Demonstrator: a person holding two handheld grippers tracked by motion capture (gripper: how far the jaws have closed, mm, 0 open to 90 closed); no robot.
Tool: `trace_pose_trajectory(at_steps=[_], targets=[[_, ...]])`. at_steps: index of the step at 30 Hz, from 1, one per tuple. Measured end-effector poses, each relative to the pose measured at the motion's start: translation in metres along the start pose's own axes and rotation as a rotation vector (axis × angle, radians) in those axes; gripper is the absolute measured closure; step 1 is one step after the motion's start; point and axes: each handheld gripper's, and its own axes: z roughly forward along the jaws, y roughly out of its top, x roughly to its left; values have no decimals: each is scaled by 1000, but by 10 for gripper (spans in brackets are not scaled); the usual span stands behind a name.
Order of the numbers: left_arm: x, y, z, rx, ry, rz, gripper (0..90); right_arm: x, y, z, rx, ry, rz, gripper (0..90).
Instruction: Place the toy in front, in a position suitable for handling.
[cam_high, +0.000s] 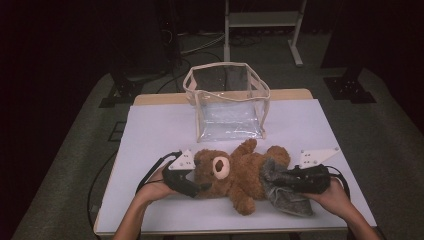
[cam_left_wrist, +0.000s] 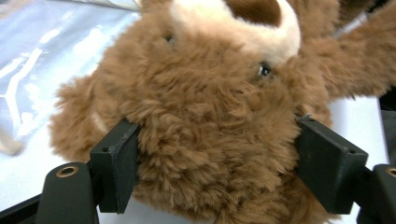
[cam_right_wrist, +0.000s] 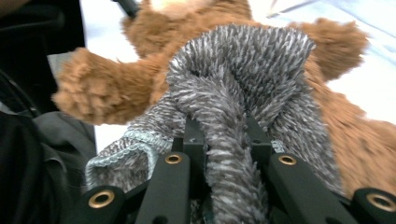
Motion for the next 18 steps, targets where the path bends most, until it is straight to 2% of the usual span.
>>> trace_pose_trajectory(at_steps=[5,6,11,14,18], targets=[[-12,4,6,7,-33,10,226,-8,-3,-7,8,-32,12,758],[-15,5,8,18,-37,26,226,-9,-3,-8,11,-41,11,758],[-16,6,8,20,-19,27,226,-12,-2,-11,-2,-26,33,757],[-16,6,8,17,-16,29,230,-5,10,-15,-7,-22,14,758],[-20,12,7,11,-1,55,236,11,37,-13,-27,32,-29,757]])
